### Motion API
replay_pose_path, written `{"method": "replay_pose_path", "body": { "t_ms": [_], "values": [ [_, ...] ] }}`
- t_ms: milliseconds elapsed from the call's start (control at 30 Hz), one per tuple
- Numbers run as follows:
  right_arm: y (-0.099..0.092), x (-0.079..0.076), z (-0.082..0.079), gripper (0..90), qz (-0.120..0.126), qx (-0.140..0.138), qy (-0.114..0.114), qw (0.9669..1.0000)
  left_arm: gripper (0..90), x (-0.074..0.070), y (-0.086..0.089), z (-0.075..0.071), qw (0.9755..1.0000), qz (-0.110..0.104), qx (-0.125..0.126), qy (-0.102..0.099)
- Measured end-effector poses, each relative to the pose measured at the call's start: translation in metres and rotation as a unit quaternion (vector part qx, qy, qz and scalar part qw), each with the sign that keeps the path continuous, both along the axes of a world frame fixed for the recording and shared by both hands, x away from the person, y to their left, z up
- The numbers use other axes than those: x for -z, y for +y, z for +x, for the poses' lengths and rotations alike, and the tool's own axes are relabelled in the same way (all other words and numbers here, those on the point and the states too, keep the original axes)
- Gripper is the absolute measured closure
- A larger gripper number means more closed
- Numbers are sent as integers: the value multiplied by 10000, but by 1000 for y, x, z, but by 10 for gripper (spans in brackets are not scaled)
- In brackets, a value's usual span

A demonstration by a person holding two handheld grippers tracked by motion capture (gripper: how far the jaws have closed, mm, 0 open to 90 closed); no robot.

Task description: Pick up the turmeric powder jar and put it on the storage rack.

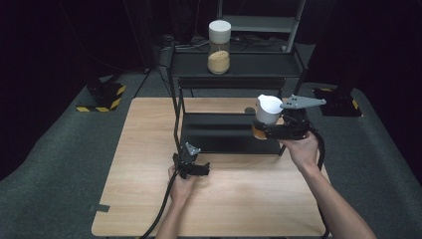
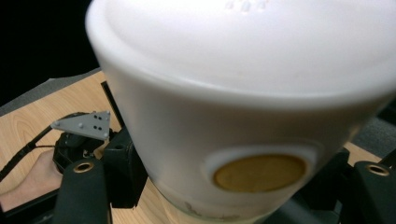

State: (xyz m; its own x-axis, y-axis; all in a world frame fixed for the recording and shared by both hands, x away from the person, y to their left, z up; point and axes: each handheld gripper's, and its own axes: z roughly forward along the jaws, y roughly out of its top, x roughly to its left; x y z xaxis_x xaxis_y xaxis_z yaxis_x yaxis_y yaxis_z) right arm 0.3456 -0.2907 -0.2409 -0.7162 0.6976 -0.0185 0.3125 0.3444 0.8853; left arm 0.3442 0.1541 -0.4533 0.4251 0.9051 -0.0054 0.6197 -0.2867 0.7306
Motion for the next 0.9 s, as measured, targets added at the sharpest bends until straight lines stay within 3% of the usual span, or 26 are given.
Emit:
{"method": "replay_pose_path", "body": {
  "t_ms": [300,533,900],
  "values": [
    [-1,-25,9,302,101,-21,19,9999,47,0,0,0,10000,14,11,3],
    [4,-53,19,302,80,84,-9,9999,47,0,0,0,10000,23,6,-5],
    [5,-80,28,302,253,236,29,9994,47,0,0,0,10000,25,10,1]
  ]
}}
